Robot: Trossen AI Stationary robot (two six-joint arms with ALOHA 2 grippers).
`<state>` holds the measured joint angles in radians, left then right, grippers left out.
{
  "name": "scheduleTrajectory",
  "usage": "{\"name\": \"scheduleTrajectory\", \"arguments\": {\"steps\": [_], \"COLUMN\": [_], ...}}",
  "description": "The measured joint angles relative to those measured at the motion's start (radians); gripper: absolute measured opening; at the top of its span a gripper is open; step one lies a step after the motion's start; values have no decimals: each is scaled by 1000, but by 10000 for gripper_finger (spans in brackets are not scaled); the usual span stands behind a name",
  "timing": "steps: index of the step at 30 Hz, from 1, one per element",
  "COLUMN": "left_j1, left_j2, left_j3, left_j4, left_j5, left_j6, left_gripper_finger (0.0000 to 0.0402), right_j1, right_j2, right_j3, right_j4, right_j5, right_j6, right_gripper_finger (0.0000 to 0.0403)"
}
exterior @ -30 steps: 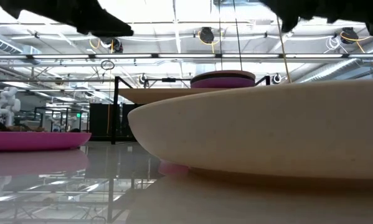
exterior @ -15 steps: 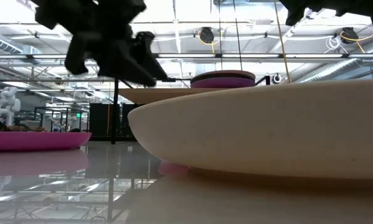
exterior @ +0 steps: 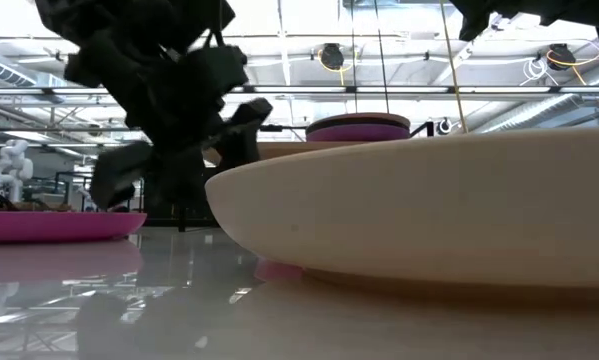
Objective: Place and stack plates onto a shelf
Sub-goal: Stack the right pink plate on top of the light orange plate on the shelf
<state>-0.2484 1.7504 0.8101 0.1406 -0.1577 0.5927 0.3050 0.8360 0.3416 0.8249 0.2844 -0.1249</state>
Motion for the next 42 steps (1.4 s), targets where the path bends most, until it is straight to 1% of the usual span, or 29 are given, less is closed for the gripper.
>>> {"name": "scheduleTrajectory", "arguments": {"steps": [6,9,12,17,18,19,21,25,27,31,34,36,38,40,42], "left_j1": [40,61,72,70,66,63,54,32,20,9,32,65,103,146,194], "left_j2": [51,61,62,46,35,21,-4,-108,-175,-312,-402,-437,-443,-429,-377], "left_j3": [0,0,0,1,1,-1,-1,-1,-1,-1,0,16,96,227,384], "left_j4": [63,70,62,71,62,41,37,-9,-34,-35,-16,-15,-64,-205,-347], "left_j5": [-2,-3,-8,-37,-62,-74,-111,-160,-163,-161,-162,-155,-133,-99,-62], "left_j6": [27,24,4,35,42,46,69,90,104,175,251,311,357,365,356], "left_gripper_finger": [209,193,145,36,20,15,14,13,13,13,13,13,13,13,13], "right_j1": [0,0,0,0,0,0,0,0,0,0,0,0,-1,0,0], "right_j2": [0,0,0,0,0,0,0,1,1,1,1,1,1,1,1], "right_j3": [0,0,0,0,0,0,0,1,1,1,1,1,1,1,1], "right_j4": [-11,-14,-14,-14,-14,-14,-14,-21,-24,-21,-8,5,28,58,79], "right_j5": [0,1,1,1,1,1,1,1,1,1,1,1,2,2,2], "right_j6": [1,1,1,1,1,1,1,1,1,1,-7,-23,-49,-74,-82], "right_gripper_finger": [139,139,139,139,139,139,139,139,139,139,139,139,139,139,139]}}
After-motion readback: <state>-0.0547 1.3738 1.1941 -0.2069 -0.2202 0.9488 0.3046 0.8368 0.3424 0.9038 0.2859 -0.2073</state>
